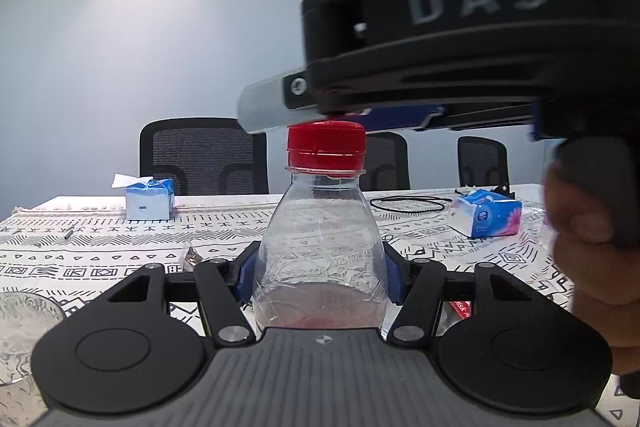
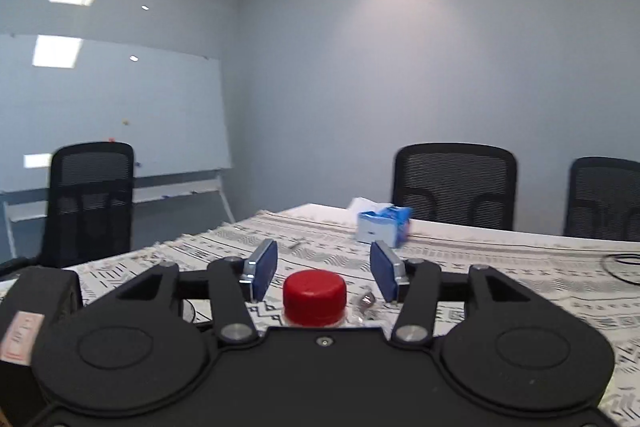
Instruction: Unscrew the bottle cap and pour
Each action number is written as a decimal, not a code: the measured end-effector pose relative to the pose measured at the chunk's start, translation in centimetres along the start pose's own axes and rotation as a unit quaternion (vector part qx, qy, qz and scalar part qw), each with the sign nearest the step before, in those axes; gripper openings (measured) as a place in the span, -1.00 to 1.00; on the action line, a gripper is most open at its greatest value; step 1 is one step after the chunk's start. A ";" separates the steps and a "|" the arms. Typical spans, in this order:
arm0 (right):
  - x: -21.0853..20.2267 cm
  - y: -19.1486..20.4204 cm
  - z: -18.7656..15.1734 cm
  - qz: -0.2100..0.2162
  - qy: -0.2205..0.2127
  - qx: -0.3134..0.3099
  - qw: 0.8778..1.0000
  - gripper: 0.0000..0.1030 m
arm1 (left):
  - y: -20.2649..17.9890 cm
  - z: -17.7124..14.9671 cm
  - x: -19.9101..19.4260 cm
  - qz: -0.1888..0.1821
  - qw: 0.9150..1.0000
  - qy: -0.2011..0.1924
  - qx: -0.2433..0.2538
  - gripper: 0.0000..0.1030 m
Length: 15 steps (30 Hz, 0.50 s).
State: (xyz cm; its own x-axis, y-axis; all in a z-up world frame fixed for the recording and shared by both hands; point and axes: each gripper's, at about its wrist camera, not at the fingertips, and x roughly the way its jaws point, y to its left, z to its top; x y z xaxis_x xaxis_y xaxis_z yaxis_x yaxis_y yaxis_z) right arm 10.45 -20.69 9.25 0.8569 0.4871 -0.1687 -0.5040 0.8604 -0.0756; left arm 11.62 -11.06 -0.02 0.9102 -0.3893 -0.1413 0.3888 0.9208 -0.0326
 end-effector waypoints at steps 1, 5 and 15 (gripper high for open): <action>-0.2 0.2 0.1 -0.010 0.001 0.000 1.000 0.05 | 0.0 0.0 0.0 0.000 1.000 0.000 0.000 0.10; -0.8 1.2 0.3 -0.044 0.004 0.002 0.999 -0.37 | 0.0 0.1 0.0 -0.001 1.000 0.001 -0.001 0.11; -0.4 -1.4 0.0 0.031 -0.001 0.016 0.999 -0.39 | 0.0 0.3 0.0 -0.003 1.000 0.003 -0.004 0.09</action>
